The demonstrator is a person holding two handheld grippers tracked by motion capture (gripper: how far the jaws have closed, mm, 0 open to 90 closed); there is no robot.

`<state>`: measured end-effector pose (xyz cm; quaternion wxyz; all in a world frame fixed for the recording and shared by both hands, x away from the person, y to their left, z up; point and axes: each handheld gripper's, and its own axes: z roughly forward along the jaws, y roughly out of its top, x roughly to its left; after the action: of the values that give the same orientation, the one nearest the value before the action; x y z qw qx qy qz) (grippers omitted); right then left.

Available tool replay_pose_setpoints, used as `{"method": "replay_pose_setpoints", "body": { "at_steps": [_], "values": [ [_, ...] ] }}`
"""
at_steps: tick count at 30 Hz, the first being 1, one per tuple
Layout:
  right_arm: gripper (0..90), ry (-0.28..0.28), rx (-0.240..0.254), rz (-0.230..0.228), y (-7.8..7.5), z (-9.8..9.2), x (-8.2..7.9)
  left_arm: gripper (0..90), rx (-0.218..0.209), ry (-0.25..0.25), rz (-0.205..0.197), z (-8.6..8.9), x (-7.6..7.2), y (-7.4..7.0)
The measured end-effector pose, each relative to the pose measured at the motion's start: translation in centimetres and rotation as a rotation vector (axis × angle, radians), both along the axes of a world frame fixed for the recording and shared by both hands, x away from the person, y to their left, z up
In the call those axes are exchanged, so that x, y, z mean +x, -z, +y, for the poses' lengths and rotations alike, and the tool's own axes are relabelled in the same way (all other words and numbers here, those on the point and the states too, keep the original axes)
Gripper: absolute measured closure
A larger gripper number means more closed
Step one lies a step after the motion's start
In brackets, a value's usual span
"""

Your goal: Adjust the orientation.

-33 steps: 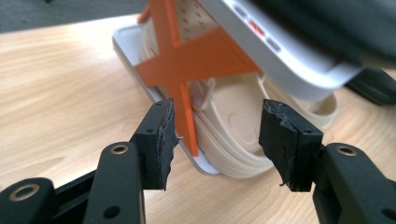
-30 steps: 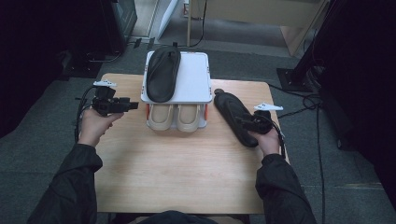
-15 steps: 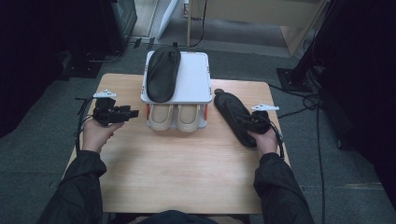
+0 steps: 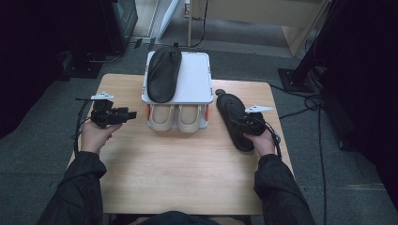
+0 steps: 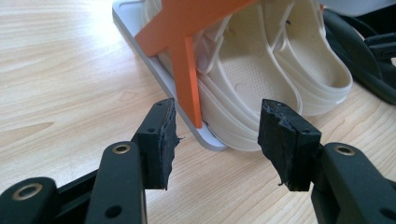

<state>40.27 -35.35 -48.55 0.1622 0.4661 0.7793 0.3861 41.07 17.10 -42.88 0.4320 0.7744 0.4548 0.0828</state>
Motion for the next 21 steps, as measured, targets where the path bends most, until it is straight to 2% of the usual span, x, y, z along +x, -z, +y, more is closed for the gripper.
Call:
{"method": "replay_pose_setpoints", "body": {
  "at_steps": [4, 7, 12, 18, 21],
  "values": [
    [63.6, -0.022, 0.025, 0.011, 0.0, 0.8, -0.1, 46.8, 0.005, 0.014, 0.008, -0.3, 0.1, 0.2],
    [63.3, -0.028, 0.025, 0.016, 0.0, 1.2, -0.1, 46.5, 0.011, 0.021, 0.02, -0.4, 0.1, 0.3],
    [62.2, -0.033, 0.063, 0.03, 0.1, 1.8, 0.0, 46.5, 0.004, 0.024, 0.014, -0.5, 0.1, 0.3],
    [61.3, -0.046, 0.058, 0.028, 0.0, 2.5, -0.1, 46.5, 0.006, 0.026, 0.014, -0.5, 0.1, 0.3],
    [60.3, -0.034, 0.056, 0.033, -0.1, 2.4, -0.1, 46.5, 0.008, 0.029, 0.02, -0.5, 0.2, 0.4]
  ]
}}
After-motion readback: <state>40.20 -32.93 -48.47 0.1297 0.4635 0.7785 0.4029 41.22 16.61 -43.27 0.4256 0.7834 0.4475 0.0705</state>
